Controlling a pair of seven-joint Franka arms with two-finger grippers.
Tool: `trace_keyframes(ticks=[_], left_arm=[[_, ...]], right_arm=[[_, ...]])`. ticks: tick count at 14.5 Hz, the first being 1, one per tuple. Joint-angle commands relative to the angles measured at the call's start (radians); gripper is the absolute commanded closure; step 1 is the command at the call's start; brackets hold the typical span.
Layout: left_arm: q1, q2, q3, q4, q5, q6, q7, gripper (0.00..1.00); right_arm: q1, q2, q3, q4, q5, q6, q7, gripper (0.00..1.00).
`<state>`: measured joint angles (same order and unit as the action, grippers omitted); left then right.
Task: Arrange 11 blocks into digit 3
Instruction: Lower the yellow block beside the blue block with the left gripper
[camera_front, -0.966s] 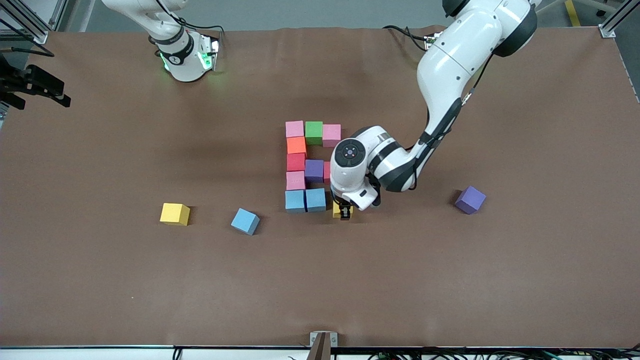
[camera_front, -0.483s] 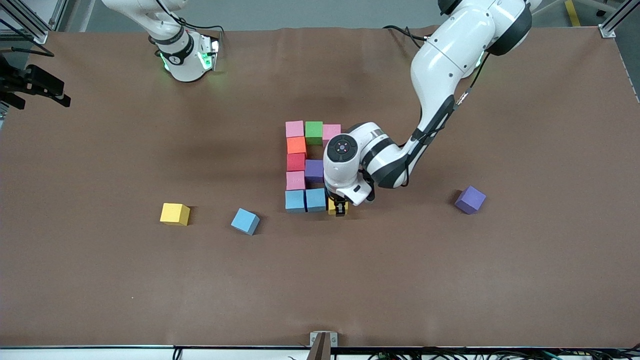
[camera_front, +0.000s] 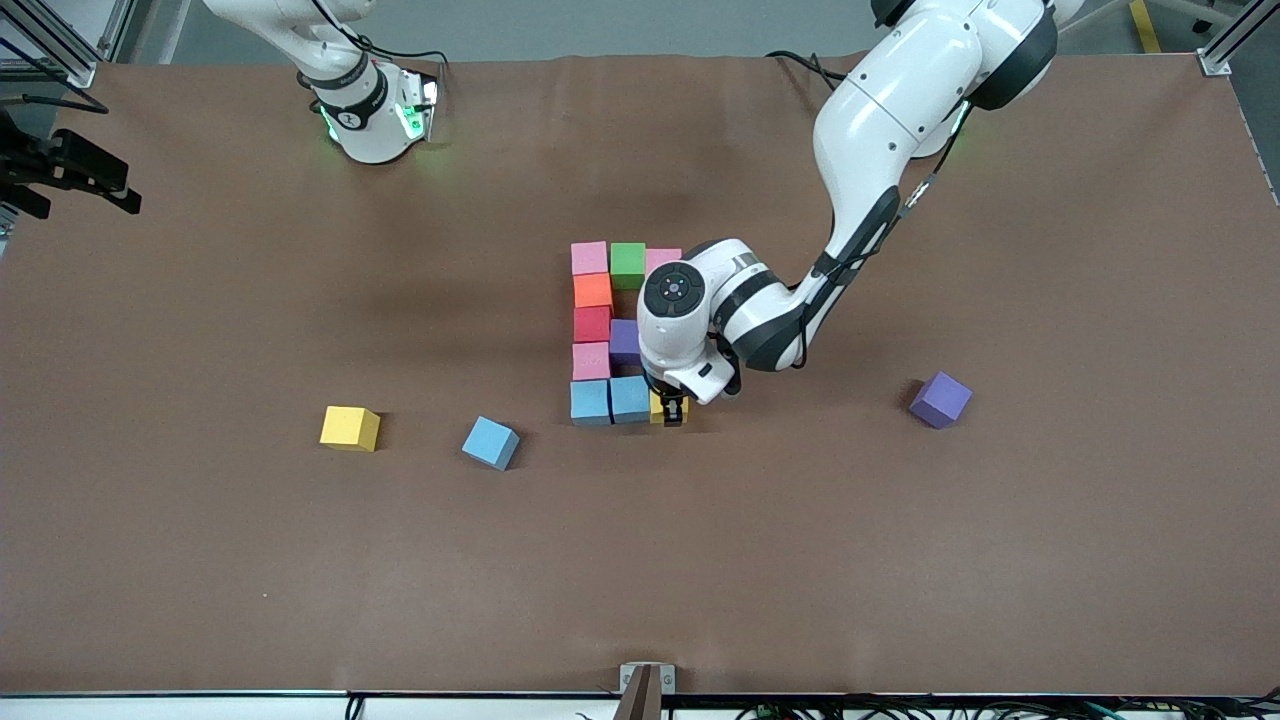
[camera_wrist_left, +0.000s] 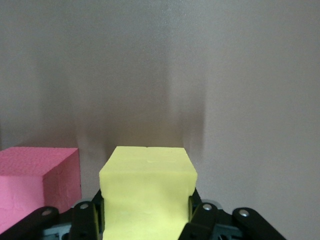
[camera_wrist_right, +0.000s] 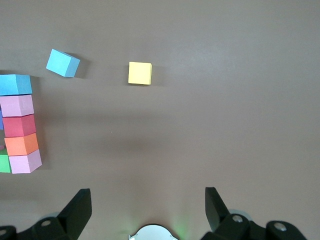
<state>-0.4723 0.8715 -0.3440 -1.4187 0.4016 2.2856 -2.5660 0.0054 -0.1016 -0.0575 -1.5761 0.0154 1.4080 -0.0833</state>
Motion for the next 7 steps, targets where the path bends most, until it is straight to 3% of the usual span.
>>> trace_keyframes(ticks=[1, 7], left_arm=[[-0.029, 0.063, 0.003, 0.049, -0.035, 0.003, -0.011, 0.73], [-0.029, 0.063, 0.003, 0.050, -0.033, 0.009, -0.011, 0.72]], right_arm=[[-0.013, -0.017, 0.010, -0.010, -0.005, -0.004, 0.002, 0.00], [-0.013, -0.017, 0.010, -0.009, -0.005, -0.003, 0.002, 0.00]])
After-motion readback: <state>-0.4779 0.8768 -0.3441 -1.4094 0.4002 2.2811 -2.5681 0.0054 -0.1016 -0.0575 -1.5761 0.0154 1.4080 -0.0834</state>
